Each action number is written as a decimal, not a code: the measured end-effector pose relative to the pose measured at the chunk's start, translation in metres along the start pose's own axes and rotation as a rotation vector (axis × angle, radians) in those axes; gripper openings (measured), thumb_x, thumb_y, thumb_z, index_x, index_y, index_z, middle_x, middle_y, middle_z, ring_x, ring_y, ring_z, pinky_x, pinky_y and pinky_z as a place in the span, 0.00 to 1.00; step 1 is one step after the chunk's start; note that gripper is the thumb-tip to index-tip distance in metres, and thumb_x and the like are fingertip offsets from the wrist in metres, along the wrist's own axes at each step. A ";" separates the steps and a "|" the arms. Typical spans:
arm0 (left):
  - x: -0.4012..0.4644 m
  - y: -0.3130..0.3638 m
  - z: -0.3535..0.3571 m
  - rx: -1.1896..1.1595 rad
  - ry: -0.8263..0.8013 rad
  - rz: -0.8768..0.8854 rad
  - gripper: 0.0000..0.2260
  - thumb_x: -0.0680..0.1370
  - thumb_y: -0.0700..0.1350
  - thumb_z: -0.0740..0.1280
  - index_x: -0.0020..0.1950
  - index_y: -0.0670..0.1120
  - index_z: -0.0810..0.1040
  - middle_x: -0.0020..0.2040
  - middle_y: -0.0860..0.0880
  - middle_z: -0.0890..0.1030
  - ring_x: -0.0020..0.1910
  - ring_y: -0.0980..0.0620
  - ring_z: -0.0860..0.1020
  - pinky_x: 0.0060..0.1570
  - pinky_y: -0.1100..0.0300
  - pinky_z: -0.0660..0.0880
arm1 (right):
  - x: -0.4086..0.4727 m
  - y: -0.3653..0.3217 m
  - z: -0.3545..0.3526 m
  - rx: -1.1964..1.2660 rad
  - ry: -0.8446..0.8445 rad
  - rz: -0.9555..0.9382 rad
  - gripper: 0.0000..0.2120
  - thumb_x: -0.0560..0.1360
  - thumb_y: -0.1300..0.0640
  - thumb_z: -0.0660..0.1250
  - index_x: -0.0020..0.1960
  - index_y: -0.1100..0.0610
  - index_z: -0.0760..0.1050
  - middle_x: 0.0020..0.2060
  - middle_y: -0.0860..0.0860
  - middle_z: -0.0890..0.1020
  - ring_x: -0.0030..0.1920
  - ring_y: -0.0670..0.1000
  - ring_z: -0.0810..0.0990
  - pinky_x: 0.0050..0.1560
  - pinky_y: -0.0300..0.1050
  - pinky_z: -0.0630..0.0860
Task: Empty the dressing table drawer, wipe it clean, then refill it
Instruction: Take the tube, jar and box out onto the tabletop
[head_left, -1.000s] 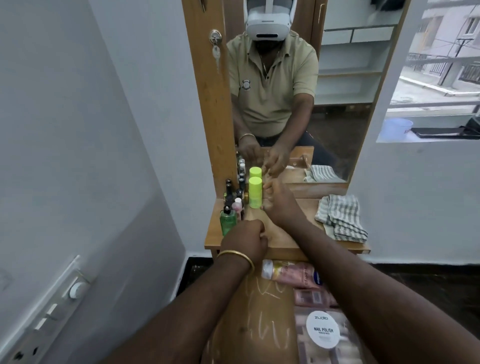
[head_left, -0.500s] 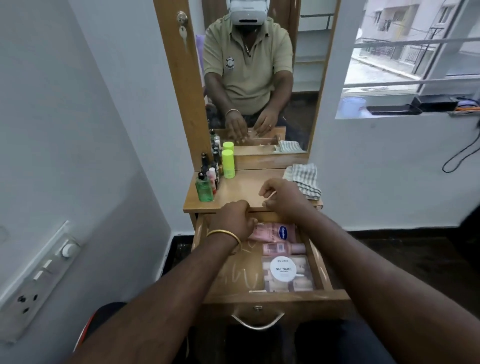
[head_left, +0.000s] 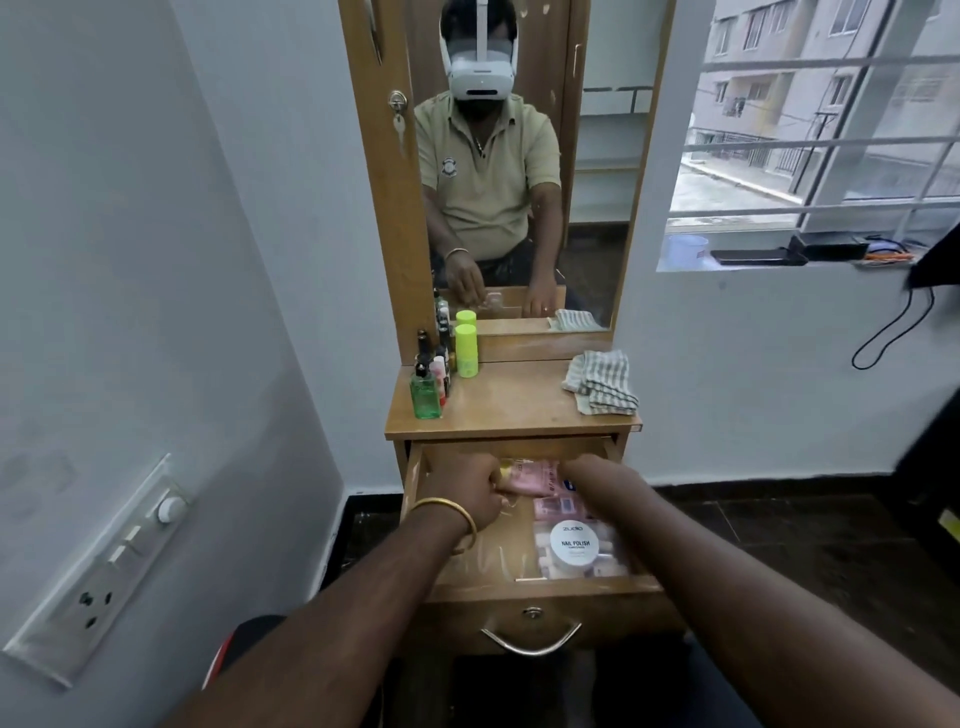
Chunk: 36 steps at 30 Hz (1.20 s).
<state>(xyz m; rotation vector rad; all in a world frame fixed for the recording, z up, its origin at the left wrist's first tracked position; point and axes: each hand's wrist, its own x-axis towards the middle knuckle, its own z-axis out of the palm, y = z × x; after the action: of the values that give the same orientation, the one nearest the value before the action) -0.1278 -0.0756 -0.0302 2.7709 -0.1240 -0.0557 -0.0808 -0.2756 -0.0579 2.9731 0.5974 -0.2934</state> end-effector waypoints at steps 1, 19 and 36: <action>0.001 -0.002 0.002 -0.007 -0.016 0.000 0.10 0.74 0.48 0.72 0.54 0.50 0.81 0.54 0.48 0.83 0.54 0.48 0.80 0.53 0.56 0.77 | -0.001 -0.001 0.003 -0.027 -0.005 -0.023 0.11 0.80 0.50 0.60 0.47 0.57 0.75 0.53 0.55 0.82 0.52 0.55 0.80 0.58 0.53 0.78; 0.033 -0.007 0.034 -0.063 -0.138 0.047 0.16 0.72 0.48 0.74 0.59 0.52 0.79 0.59 0.47 0.81 0.58 0.46 0.79 0.55 0.57 0.76 | 0.025 0.007 -0.025 0.202 -0.287 0.065 0.25 0.77 0.52 0.68 0.70 0.60 0.66 0.64 0.56 0.77 0.63 0.58 0.76 0.60 0.48 0.71; 0.057 -0.006 -0.016 -0.753 0.119 -0.007 0.16 0.73 0.46 0.74 0.57 0.48 0.72 0.51 0.50 0.81 0.48 0.53 0.80 0.42 0.61 0.76 | 0.026 0.002 -0.115 1.202 0.047 -0.084 0.14 0.74 0.57 0.74 0.58 0.56 0.78 0.49 0.55 0.84 0.46 0.51 0.83 0.46 0.42 0.82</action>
<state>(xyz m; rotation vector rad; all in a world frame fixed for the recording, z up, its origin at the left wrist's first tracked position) -0.0697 -0.0699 -0.0187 2.0167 -0.0464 0.0519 -0.0374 -0.2530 0.0498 4.0867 0.7256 -0.8443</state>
